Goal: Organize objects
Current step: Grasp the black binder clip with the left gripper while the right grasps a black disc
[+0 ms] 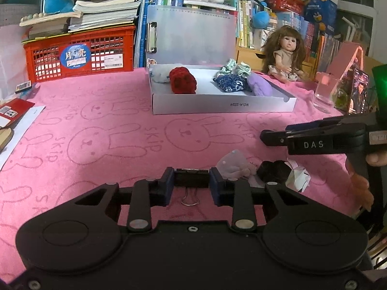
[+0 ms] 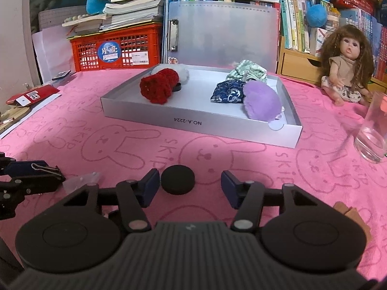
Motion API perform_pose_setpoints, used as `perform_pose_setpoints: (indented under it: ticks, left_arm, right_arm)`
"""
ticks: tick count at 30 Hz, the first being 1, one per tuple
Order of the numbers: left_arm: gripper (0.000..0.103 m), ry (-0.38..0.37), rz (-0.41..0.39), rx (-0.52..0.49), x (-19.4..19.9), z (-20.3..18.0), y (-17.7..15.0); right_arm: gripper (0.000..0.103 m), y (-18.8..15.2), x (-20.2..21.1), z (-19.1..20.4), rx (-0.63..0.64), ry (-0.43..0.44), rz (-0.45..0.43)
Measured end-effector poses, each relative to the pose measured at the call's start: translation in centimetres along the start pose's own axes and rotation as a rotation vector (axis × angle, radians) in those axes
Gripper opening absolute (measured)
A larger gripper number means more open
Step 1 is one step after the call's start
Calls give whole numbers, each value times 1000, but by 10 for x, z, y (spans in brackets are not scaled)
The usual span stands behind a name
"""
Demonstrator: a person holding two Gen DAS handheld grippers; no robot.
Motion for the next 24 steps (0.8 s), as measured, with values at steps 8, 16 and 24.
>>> perform_pose_setpoints:
  ticks: [8, 16, 24]
  left_arm:
    - [32, 7, 1, 4, -2, 0, -2]
    - [30, 14, -19, 43, 0, 0, 2]
    - [30, 20, -41, 49, -2, -2, 22]
  right_arm:
    - [54, -1, 0, 3, 8, 4, 6]
    - [35, 1, 4, 2, -25, -16, -35]
    - [35, 10, 13, -17, -112, -23, -71]
Point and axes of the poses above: each gripper's, at about its wrist camera, not at the fingertips, and x roughly against the way its jaws point, z to its left, y to its top, the point moved 6 cm from there along -x, roughly the way its jaws point, and after that the axes turned 2 degrees about z, right-handed, at the moved point
